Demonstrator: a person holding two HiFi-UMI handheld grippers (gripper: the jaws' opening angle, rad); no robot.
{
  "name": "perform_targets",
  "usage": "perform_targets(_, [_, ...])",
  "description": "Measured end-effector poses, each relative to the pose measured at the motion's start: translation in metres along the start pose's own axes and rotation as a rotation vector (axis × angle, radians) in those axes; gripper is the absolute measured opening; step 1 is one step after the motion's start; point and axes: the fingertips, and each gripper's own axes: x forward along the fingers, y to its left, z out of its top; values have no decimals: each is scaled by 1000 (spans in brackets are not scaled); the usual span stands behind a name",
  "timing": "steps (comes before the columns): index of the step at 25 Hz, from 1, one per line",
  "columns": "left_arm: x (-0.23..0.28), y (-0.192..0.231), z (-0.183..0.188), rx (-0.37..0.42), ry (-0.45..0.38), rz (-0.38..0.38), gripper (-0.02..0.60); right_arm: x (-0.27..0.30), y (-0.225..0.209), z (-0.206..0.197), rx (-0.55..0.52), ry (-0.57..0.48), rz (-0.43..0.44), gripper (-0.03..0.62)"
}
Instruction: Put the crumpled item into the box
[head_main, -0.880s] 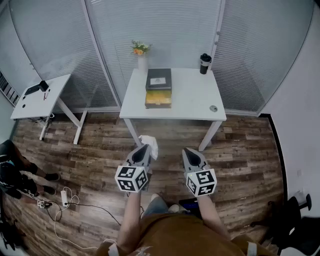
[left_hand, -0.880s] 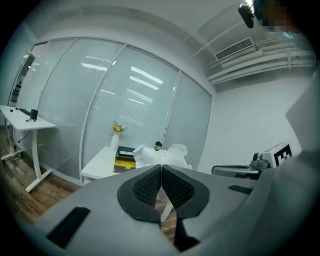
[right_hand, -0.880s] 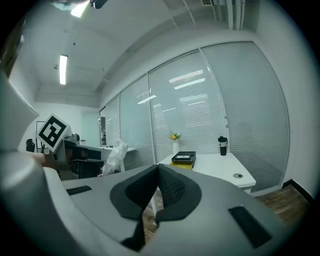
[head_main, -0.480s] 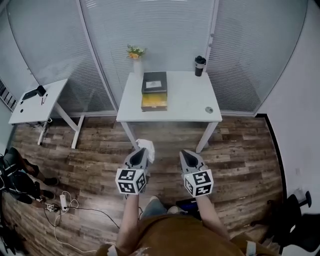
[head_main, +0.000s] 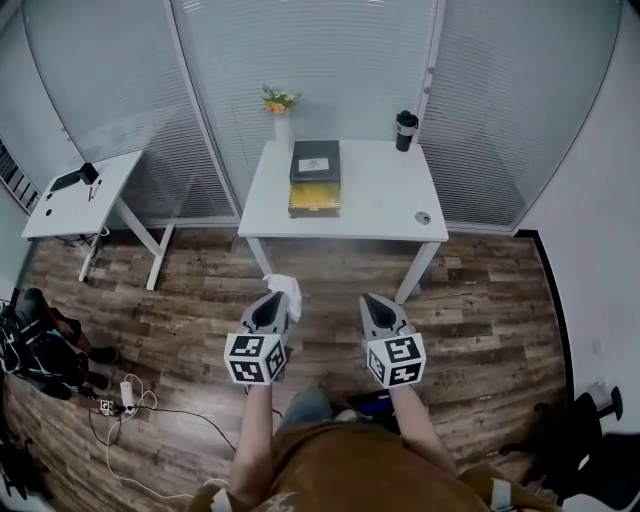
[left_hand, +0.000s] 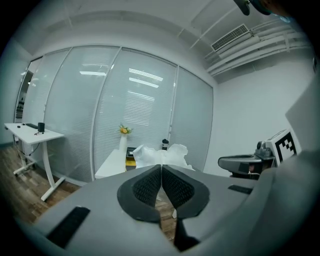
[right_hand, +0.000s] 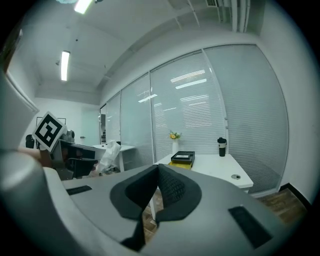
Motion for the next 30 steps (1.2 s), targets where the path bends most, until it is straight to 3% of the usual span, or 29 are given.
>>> perform_targets(5, [0, 10, 2, -6, -5, 23, 29, 6, 3, 1, -6, -2, 16, 12])
perform_targets(13, [51, 15, 12, -14, -16, -34, 29, 49, -29, 0, -4, 5, 6, 12])
perform_targets(19, [128, 42, 20, -6, 8, -51, 29, 117, -70, -4, 10, 30, -4, 12])
perform_targets(30, [291, 139, 53, -35, 96, -76, 30, 295, -135, 13, 18, 110, -18, 12])
